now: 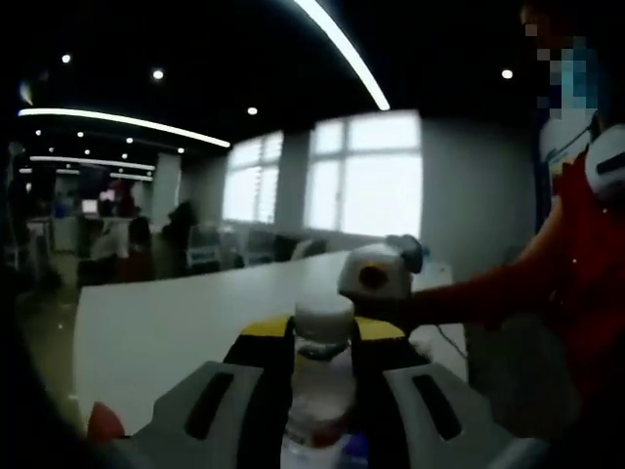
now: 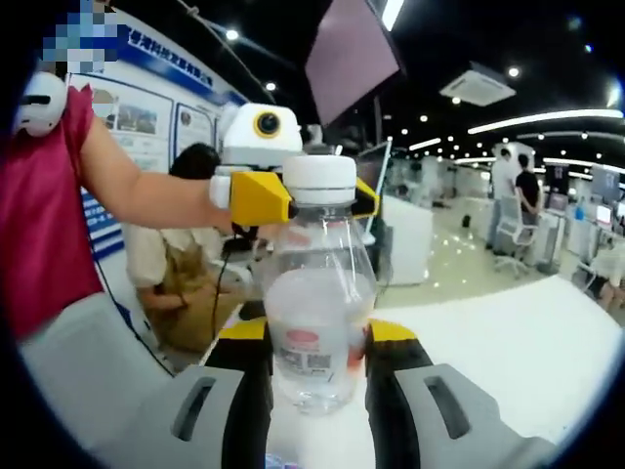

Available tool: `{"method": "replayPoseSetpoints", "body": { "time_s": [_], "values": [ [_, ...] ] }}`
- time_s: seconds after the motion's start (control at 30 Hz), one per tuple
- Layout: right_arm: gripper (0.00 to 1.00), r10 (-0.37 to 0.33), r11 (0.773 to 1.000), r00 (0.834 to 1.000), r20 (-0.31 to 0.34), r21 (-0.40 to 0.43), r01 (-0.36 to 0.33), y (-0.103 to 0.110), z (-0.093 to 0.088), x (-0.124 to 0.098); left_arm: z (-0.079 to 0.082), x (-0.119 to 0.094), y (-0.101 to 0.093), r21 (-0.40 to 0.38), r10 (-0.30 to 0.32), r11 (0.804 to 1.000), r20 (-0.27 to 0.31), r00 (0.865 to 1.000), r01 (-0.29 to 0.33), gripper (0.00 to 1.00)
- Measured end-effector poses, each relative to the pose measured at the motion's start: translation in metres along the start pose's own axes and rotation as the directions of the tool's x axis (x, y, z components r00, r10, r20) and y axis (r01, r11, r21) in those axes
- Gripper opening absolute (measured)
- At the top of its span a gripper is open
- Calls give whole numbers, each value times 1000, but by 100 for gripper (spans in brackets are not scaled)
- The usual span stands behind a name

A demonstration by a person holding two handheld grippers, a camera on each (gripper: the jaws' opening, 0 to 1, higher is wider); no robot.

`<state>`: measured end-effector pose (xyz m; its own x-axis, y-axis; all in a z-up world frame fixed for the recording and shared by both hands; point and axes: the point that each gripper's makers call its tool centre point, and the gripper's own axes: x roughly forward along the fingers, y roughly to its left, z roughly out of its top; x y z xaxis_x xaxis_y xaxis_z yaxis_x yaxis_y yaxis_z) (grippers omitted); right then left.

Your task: Arrange the tabletop items into an orderly group along one side of the table until the central work area is clear of visible clutter.

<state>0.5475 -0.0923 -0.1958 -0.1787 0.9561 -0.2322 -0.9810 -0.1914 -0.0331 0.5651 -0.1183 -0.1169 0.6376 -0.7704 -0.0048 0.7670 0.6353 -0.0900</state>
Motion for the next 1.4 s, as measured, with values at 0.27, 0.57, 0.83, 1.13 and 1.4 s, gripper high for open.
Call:
{"method": "replayPoseSetpoints", "body": {
  "time_s": [0.27, 0.57, 0.83, 1.13, 1.4],
  "values": [
    [35, -21, 1000, 998, -61, 14, 22, -24, -36, 10, -33, 10, 28, -34, 6, 999, -41, 999, -8, 20],
    [35, -19, 999, 994, -107, 28, 22, -44, -72, 25, -69, 12, 54, -83, 35, 996, -70, 997, -40, 20],
    [35, -18, 1000, 988, -155, -3, 18, -52, -99, 33, -92, 15, 63, -73, 58, 995, -107, 993, -66, 20],
    [35, -16, 1000, 984, -179, 0, 17, -61, -115, 37, -111, 16, 75, -101, 86, 990, -125, 988, -99, 20],
    [36, -4, 1000, 984, -179, 3, 5, -61, -120, 39, -115, 16, 77, -112, 96, 988, -121, 988, -110, 20]
  ]
}}
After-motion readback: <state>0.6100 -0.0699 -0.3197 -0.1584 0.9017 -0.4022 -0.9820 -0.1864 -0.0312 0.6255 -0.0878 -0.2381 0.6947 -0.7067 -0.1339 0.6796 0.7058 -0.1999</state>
